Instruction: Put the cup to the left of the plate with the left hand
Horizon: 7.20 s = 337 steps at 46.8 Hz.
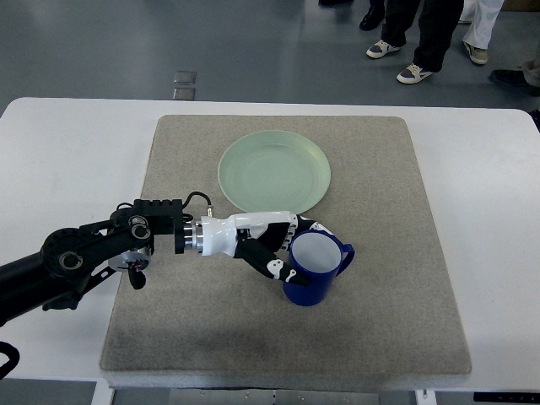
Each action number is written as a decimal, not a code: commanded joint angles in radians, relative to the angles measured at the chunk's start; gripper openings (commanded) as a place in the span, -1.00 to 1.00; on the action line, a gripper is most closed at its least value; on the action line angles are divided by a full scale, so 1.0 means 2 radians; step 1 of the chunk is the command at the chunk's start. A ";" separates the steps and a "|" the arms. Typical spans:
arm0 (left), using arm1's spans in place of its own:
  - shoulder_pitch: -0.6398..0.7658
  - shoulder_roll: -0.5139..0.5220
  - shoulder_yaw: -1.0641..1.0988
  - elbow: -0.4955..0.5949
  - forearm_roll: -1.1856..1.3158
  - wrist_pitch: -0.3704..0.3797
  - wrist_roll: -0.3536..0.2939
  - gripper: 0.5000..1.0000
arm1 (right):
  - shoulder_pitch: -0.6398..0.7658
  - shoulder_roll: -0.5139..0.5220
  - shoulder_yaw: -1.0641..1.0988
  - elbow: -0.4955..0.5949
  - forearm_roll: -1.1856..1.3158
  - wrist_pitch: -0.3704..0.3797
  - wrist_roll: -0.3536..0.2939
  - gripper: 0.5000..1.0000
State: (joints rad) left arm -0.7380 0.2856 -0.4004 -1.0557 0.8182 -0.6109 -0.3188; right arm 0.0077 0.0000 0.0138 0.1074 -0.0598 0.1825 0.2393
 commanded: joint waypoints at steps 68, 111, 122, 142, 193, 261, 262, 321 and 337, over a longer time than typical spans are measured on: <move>0.002 0.006 -0.160 0.104 -0.033 0.224 -0.002 -0.62 | 0.000 0.000 0.000 0.000 0.000 0.000 0.000 0.73; 0.033 0.000 -0.178 0.190 -0.036 0.245 -0.097 -0.59 | 0.000 0.000 0.000 0.000 0.000 0.000 0.000 0.73; 0.038 0.000 -0.178 0.201 -0.035 0.249 -0.101 -0.56 | 0.000 0.000 0.000 0.000 0.000 0.000 0.000 0.73; 0.042 -0.002 -0.173 0.202 -0.034 0.293 -0.114 0.01 | 0.000 0.000 0.000 0.000 0.000 0.000 0.000 0.73; 0.058 -0.004 -0.173 0.197 -0.047 0.285 -0.113 0.98 | 0.000 0.000 0.000 0.000 0.000 0.000 0.000 0.73; 0.011 0.045 -0.274 0.169 -0.184 0.046 -0.108 0.99 | 0.000 0.000 0.000 0.000 0.000 0.000 0.000 0.73; 0.010 0.044 -0.274 0.169 -0.186 0.048 -0.108 0.99 | 0.000 0.000 0.000 0.000 0.000 0.000 0.000 0.73; -0.051 0.009 -0.272 0.167 -0.349 0.154 -0.009 0.99 | 0.000 0.000 0.000 0.000 0.000 0.000 0.000 0.73; -0.048 0.009 -0.265 0.167 -0.348 0.150 -0.009 0.99 | 0.000 0.000 0.000 0.000 0.000 0.000 0.000 0.73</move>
State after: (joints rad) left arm -0.8374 0.3051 -0.9330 -0.7224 0.1226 -0.3112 -0.3376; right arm 0.0077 0.0000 0.0138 0.1074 -0.0598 0.1823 0.2393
